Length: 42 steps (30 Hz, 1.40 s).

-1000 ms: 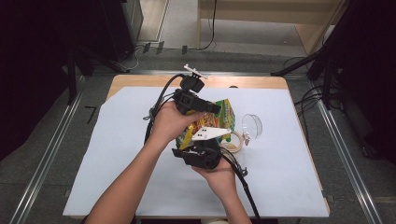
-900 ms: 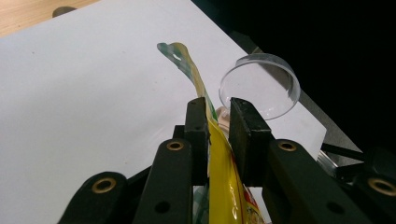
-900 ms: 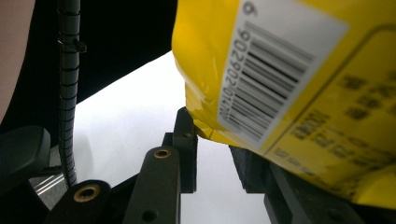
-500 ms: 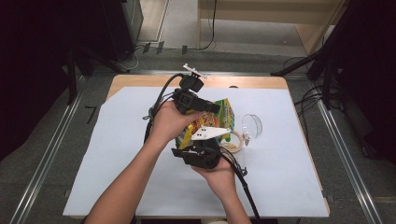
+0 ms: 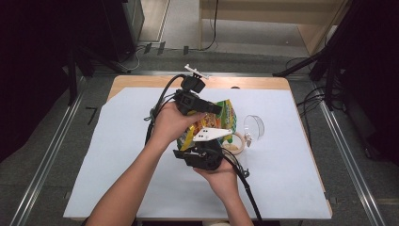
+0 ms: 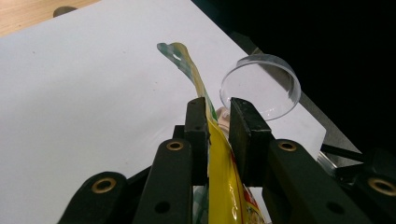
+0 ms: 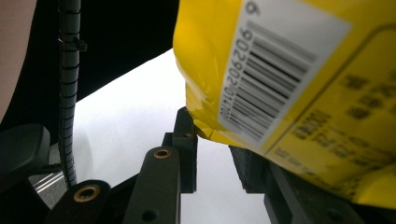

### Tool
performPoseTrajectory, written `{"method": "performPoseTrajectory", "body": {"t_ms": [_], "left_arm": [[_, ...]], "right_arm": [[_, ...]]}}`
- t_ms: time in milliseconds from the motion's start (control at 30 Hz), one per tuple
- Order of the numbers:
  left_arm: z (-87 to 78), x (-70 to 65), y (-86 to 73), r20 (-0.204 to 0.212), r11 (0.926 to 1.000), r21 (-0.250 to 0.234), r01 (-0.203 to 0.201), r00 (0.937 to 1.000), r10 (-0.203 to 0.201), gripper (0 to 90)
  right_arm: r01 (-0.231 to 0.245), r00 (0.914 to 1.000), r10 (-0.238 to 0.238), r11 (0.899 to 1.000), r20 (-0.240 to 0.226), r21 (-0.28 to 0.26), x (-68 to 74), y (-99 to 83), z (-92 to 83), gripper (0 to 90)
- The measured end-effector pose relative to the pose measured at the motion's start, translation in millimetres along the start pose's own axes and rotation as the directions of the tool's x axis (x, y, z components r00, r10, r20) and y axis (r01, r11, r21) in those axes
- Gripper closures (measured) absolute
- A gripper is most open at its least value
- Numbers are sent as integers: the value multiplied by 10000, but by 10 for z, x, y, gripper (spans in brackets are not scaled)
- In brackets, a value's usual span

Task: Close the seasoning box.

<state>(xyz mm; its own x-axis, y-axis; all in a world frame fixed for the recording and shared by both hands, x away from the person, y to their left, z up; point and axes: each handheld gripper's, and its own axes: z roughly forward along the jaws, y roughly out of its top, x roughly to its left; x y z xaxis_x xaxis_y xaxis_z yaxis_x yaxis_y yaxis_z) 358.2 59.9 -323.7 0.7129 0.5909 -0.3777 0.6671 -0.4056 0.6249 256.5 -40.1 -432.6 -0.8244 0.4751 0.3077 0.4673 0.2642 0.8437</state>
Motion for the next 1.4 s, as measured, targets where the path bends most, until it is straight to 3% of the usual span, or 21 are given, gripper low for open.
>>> {"method": "performPoseTrajectory", "body": {"t_ms": [1400], "left_arm": [[62, -79, 21, 340, 10000, 87, -48, 9994, 45, 776]], "right_arm": [[72, 9998, -74, 9999, 201, 119, 23, -34, -119, 740]]}}
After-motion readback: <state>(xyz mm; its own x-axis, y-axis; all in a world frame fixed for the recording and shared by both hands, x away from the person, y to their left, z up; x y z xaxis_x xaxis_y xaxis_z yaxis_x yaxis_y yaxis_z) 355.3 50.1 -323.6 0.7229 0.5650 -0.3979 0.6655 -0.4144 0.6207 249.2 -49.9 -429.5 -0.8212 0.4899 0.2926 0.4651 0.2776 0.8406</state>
